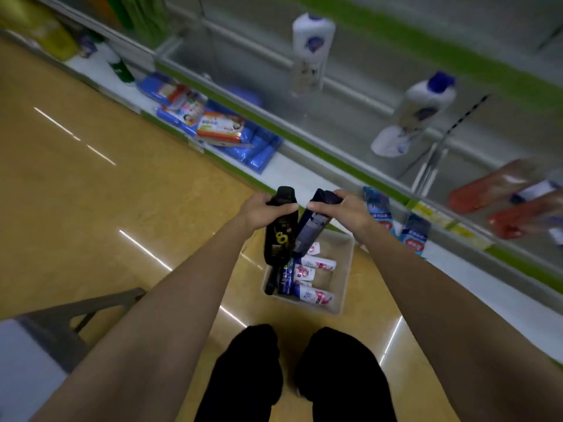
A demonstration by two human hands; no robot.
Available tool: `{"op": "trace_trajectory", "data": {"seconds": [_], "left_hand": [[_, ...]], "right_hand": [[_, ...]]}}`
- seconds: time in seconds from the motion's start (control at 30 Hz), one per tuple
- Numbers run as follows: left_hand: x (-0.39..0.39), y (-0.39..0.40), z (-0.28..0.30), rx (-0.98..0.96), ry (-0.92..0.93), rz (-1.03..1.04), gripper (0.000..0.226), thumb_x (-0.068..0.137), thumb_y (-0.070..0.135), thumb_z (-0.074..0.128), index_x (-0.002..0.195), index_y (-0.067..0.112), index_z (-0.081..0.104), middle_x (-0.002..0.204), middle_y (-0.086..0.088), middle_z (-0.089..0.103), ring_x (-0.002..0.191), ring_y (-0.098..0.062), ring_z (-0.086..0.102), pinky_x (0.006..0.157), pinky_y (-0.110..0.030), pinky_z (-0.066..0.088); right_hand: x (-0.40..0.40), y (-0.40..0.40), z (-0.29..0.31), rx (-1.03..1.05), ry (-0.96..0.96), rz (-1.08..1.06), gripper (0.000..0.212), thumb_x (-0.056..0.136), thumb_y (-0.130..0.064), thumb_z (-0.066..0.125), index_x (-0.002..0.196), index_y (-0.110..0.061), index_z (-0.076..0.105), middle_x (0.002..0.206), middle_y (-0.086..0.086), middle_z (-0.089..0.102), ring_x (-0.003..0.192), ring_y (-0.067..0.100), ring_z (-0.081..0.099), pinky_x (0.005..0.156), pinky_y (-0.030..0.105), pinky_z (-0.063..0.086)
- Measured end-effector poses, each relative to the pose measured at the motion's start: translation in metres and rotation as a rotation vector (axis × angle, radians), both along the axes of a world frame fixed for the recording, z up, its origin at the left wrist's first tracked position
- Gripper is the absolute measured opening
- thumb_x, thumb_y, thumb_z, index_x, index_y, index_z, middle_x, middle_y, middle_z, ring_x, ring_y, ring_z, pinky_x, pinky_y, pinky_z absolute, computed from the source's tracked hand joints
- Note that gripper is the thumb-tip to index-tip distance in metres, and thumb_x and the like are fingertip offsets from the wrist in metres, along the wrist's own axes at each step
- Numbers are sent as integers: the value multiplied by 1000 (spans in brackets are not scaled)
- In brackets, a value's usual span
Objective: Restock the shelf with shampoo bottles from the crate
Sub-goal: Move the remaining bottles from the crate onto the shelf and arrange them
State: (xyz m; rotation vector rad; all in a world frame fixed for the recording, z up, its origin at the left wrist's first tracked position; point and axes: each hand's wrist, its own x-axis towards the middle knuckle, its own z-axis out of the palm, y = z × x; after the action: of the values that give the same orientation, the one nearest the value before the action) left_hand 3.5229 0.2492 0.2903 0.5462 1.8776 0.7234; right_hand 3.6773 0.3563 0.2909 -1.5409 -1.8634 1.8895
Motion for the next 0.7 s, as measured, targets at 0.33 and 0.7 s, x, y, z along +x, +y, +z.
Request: {"op": "trace_trajectory", "data": {"seconds": [0.33,0.7], "left_hand": [[-34,-4,201,183,-282,149,49,89,51,53,128,21,50,116,-2,65,107,-22,60,90,-42,47],[-59,-1,330,384,-191,259,53,94,46,48,129,6,46,118,-17,63,95,-29,64,88,-43,51]], "right_hand": [[-57,-10,187,-142,323,-132,28,83,-31,70,103,-25,52,100,-4,65,99,19,63,89,48,50],[-102,-14,315,-56,423,22,78,66,-9,84,120,-9,28,113,10,55,101,25,63,91,43,53]]}}
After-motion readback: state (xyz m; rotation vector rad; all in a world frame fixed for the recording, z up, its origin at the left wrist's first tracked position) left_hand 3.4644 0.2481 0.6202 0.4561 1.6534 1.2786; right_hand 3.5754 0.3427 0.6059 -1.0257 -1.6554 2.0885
